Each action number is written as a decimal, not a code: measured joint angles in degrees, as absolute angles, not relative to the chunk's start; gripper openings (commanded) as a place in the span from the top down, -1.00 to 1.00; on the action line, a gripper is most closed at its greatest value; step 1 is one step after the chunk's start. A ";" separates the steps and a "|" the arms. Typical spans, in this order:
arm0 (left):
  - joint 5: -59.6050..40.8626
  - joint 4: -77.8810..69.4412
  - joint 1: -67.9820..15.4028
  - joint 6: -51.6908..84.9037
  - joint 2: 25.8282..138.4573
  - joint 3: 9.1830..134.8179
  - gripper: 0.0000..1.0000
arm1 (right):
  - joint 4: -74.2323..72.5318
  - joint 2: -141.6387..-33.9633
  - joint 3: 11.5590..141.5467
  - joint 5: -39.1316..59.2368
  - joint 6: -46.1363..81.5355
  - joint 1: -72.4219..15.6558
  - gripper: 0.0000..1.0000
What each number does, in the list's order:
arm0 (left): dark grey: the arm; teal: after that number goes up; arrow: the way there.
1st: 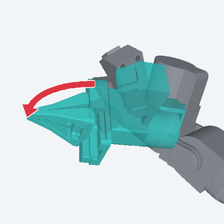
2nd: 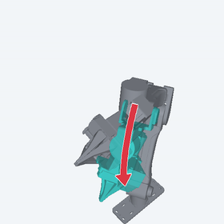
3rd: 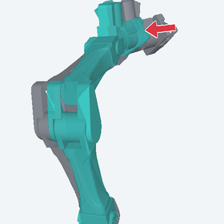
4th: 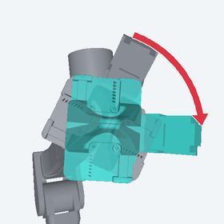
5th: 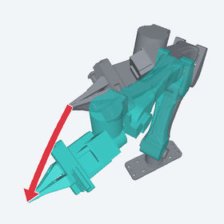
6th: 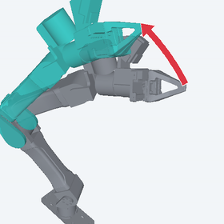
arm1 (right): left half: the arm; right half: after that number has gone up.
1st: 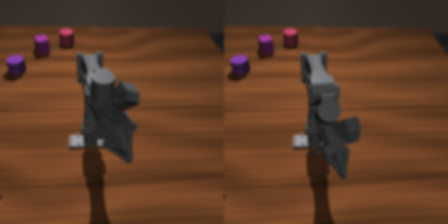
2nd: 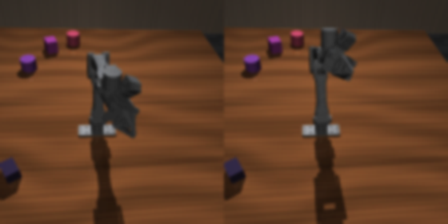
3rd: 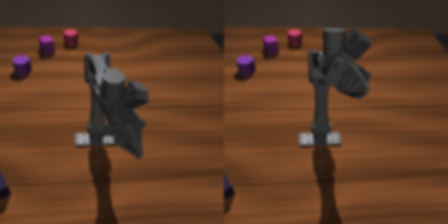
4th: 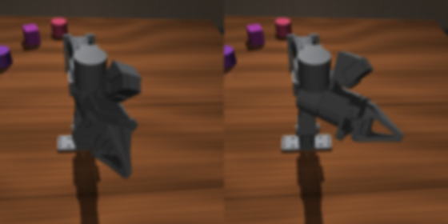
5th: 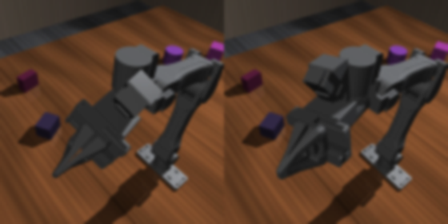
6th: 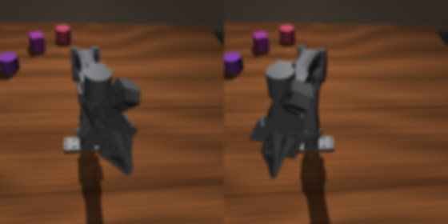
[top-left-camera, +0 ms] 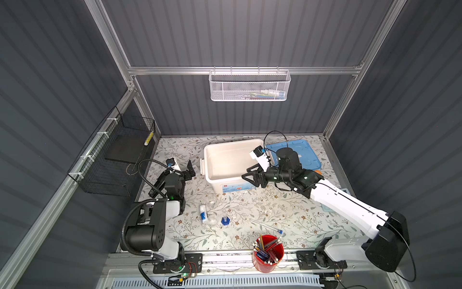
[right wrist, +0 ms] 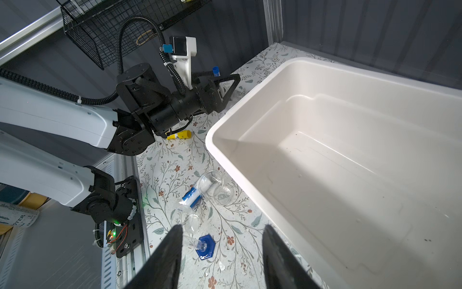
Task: Organize the chemistry lab equipment
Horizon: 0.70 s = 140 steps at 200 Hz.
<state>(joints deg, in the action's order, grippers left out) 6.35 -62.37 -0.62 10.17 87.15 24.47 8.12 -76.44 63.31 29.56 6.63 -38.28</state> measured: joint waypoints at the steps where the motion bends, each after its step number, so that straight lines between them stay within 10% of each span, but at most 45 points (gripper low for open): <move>1: 6.31 -62.37 -0.62 10.20 87.15 24.47 -0.99 | 8.12 -76.44 63.31 29.56 6.63 -38.28 -0.06; 140: -2.92 -58.63 4.60 15.07 86.78 24.80 -0.99 | 8.14 -76.44 63.31 29.52 6.63 -38.28 -0.06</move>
<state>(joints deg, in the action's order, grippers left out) -2.92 -58.63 4.60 15.07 86.78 24.80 8.14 -76.44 63.31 29.52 6.63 -38.28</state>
